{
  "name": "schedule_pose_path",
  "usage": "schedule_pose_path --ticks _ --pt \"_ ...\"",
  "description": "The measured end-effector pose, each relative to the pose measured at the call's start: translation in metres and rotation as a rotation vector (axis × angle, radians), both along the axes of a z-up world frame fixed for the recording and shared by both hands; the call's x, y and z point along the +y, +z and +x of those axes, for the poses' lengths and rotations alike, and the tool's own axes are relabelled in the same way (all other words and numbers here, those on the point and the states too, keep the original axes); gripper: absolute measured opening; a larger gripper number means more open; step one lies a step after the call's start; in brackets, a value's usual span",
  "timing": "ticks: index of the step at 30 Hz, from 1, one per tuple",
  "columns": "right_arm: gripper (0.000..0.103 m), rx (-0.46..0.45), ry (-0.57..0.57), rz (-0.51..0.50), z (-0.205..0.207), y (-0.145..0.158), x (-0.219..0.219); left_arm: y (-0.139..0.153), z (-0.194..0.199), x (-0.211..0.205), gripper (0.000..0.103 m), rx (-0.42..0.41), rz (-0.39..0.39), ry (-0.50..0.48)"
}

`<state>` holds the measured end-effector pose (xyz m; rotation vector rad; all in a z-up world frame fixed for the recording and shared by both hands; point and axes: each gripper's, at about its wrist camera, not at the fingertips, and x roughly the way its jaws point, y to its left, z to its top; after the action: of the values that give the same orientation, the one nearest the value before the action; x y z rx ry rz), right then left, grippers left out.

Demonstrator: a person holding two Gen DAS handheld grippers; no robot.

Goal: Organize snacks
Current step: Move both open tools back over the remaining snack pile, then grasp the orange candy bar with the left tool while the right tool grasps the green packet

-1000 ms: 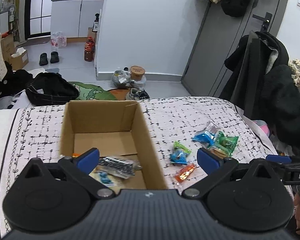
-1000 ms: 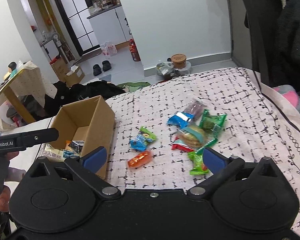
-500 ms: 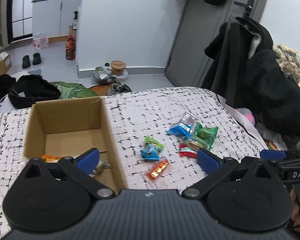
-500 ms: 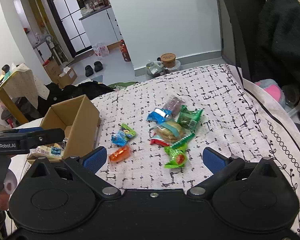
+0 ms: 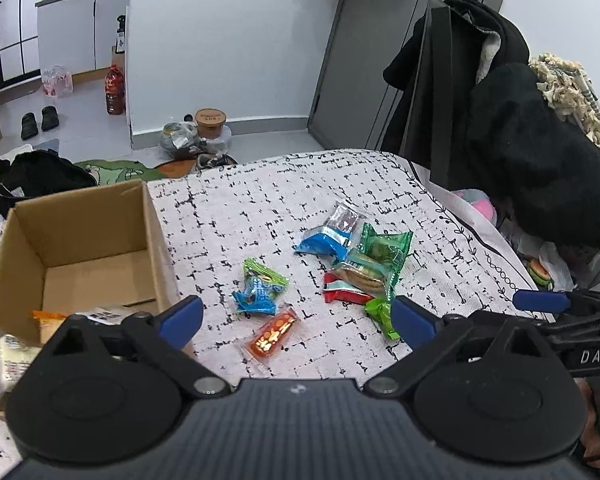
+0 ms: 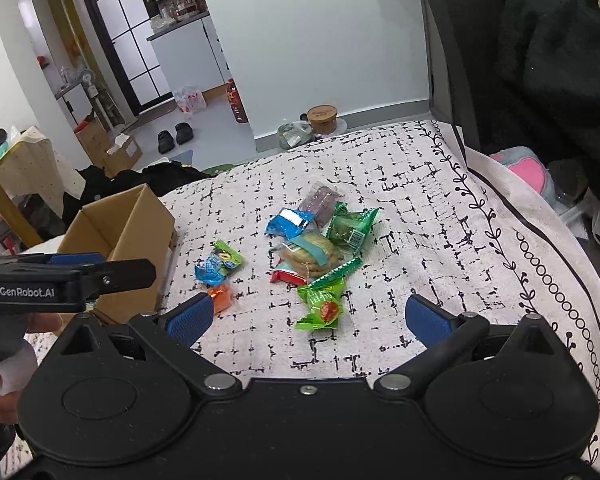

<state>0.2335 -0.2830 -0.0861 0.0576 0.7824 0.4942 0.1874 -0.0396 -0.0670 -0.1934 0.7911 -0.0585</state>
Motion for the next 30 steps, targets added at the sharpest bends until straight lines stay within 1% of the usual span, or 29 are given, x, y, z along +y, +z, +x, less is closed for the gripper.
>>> schedule_pose_path --ticks 4,7,9,11,16,19,24,28,30 --pt "0.103 0.019 0.002 0.003 0.004 -0.006 0.0 -0.008 0.006 -0.004 0.099 0.01 0.001 0.001" --pt "0.102 0.02 -0.009 0.008 0.008 -0.01 0.001 -0.016 0.011 -0.008 0.092 0.03 0.004 -0.001" --pt "0.098 0.023 -0.007 0.013 0.011 -0.013 0.002 -0.022 0.016 -0.011 0.088 0.04 0.003 -0.005" --pt "0.089 0.042 -0.009 0.011 0.015 -0.019 0.005 -0.028 0.02 -0.014 0.085 0.048 0.001 -0.005" --pt "0.08 0.067 -0.015 0.006 0.024 -0.031 0.012 -0.044 0.03 -0.016 0.069 0.079 -0.005 0.002" --pt "0.074 0.079 -0.015 -0.012 0.029 -0.037 0.018 -0.055 0.035 -0.016 0.065 0.103 -0.003 0.007" --pt "0.068 0.103 -0.014 -0.023 0.039 -0.047 0.025 -0.067 0.043 -0.015 0.061 0.121 -0.005 0.01" --pt "0.062 0.125 -0.012 -0.028 0.049 -0.056 0.031 -0.076 0.052 -0.014 0.058 0.135 -0.003 0.019" --pt "0.06 0.134 -0.009 -0.037 0.052 -0.06 0.035 -0.081 0.056 -0.014 0.057 0.143 0.003 0.026"
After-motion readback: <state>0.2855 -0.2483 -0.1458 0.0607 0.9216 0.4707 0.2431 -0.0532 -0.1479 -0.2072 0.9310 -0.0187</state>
